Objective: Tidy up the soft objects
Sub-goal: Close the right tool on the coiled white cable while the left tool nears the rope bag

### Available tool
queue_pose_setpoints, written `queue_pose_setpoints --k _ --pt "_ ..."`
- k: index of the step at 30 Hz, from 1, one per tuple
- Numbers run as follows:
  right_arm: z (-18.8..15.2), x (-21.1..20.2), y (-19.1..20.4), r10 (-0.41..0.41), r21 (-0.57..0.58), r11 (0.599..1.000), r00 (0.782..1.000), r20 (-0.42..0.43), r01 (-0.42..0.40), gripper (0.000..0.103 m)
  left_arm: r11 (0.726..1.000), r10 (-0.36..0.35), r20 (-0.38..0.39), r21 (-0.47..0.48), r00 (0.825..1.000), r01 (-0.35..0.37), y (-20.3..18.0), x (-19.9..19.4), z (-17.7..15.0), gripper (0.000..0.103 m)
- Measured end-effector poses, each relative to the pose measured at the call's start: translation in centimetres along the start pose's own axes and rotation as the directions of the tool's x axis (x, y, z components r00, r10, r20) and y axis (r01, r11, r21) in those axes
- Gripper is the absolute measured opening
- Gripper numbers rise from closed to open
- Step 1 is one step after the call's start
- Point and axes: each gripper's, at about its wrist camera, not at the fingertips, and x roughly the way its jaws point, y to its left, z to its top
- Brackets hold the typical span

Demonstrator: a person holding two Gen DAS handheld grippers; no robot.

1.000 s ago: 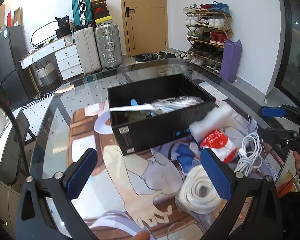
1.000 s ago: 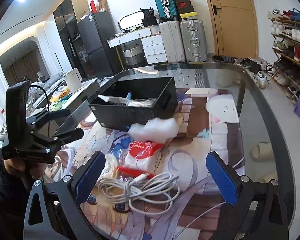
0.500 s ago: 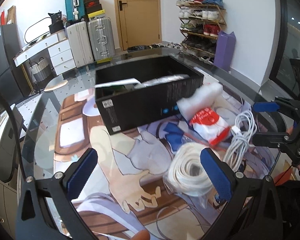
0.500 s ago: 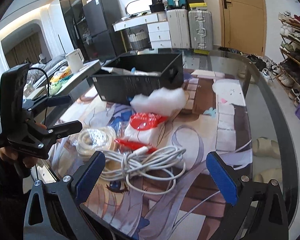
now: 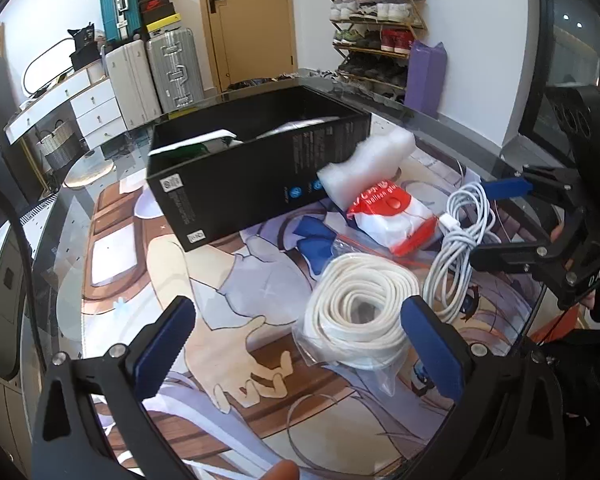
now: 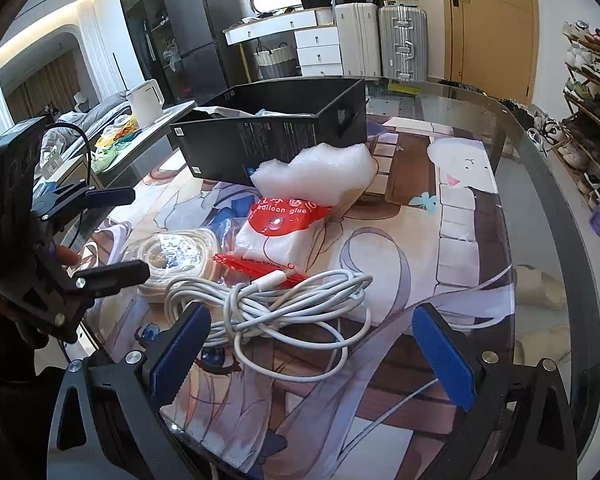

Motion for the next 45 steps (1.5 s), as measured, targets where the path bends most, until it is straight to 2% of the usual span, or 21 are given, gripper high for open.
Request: queue_pose_setpoints --k 12,19,35,45 --pt "0.2 1.0 -0.1 0.003 0.001 1.0 1.0 -0.014 -0.003 0.102 0.998 -0.047 -0.022 0.035 0.999 0.048 -0.8 0.3 0.1 0.103" --pt "0.2 1.2 -0.2 0.012 0.004 1.0 1.0 -0.015 -0.012 0.102 0.995 -0.044 -0.052 0.082 0.998 0.048 -2.0 0.9 -0.1 0.103" --pt "0.1 1.5 -0.5 0.042 0.02 0.999 0.999 -0.013 -0.042 0.102 0.996 -0.068 -0.079 0.059 0.995 0.073 -1.3 2.2 0.4 0.103" --pt "0.0 1.5 -0.5 0.047 0.014 0.999 0.999 -0.003 -0.046 0.102 0.998 -0.045 -0.09 0.048 0.995 0.05 0.0 2.2 -0.2 0.103"
